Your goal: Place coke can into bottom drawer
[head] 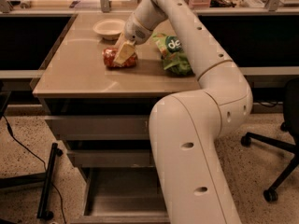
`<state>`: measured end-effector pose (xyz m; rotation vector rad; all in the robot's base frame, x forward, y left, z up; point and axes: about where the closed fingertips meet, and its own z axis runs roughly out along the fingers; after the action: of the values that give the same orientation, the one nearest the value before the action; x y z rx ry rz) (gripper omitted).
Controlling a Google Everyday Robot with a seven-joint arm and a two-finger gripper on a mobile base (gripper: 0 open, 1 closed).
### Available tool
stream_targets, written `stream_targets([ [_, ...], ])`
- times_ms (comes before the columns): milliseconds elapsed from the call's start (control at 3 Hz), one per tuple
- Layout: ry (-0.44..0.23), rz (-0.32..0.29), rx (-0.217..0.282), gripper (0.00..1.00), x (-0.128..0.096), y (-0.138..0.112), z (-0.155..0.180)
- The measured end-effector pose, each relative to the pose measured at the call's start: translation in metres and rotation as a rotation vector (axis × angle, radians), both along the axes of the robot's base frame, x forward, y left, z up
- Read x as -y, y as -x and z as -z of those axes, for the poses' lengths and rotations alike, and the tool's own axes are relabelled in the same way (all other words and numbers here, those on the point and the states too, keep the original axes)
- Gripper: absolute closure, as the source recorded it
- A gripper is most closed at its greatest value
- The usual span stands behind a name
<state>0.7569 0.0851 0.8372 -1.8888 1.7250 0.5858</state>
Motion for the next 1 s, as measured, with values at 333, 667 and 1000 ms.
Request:
stream_targets([
  [333, -0.021, 0.134, 0.016, 1.0, 0.04, 0.006, -0.03],
  [667, -0.052, 0.278, 0.128, 1.0, 0.077, 0.024, -0.093],
  [1000, -0.074, 0.405, 0.269, 1.0, 0.103, 0.09, -0.171],
])
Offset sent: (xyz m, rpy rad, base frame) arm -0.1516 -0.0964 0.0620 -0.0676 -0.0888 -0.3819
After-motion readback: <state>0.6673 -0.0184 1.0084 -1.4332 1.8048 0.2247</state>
